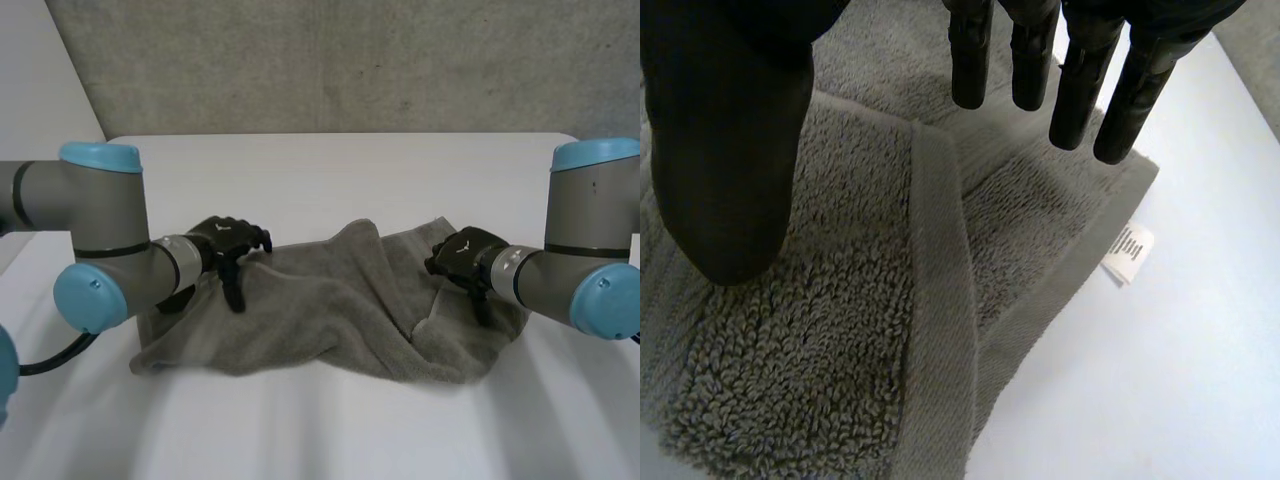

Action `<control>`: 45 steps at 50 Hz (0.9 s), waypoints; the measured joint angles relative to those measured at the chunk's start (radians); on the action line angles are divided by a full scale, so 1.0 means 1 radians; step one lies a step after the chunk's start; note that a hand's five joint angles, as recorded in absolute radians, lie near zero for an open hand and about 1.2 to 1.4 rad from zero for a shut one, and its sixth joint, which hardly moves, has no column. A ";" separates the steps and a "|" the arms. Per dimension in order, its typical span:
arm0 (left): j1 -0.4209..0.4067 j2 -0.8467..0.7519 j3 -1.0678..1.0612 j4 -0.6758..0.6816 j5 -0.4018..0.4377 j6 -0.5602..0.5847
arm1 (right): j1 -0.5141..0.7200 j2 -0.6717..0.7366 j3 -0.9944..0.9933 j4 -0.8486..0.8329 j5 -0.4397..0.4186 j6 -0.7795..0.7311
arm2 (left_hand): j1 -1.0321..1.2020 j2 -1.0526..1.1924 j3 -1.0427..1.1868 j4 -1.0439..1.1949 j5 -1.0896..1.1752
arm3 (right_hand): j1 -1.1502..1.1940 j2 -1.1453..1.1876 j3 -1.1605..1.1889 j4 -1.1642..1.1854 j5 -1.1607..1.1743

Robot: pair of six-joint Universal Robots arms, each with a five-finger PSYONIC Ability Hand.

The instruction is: Fold the towel.

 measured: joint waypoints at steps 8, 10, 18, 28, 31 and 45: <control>-0.017 -0.028 0.019 -0.046 -0.004 0.081 | -0.005 0.021 0.005 -0.015 -0.005 0.007 | 0.210 0.201 0.209 0.205 0.198 | 0.046 0.045 0.046 0.041 0.047; -0.022 -0.026 0.015 -0.045 -0.005 0.093 | -0.006 0.022 0.006 -0.021 -0.006 0.009 | 0.306 0.299 0.298 0.302 0.289 | 0.097 0.102 0.101 0.096 0.100; -0.031 0.004 0.000 -0.042 -0.009 0.101 | -0.005 0.023 0.011 -0.045 -0.003 0.012 | 0.655 0.665 0.666 0.661 0.653 | 0.409 0.420 0.411 0.408 0.397; -0.027 0.041 -0.029 -0.042 -0.028 0.097 | -0.010 0.021 0.032 -0.049 -0.006 0.014 | 0.727 0.736 0.747 0.728 0.728 | 0.642 0.673 0.672 0.673 0.661; -0.026 0.054 -0.045 -0.042 -0.044 0.098 | -0.015 0.016 0.041 -0.048 -0.008 0.020 | 0.742 0.751 0.762 0.742 0.742 | 0.660 0.732 0.729 0.734 0.722; -0.006 0.111 -0.113 -0.031 -0.074 0.104 | -0.033 -0.084 0.095 -0.047 -0.072 0.087 | 0.965 1.041 1.098 1.068 1.031 | 1.020 1.017 1.025 1.037 1.035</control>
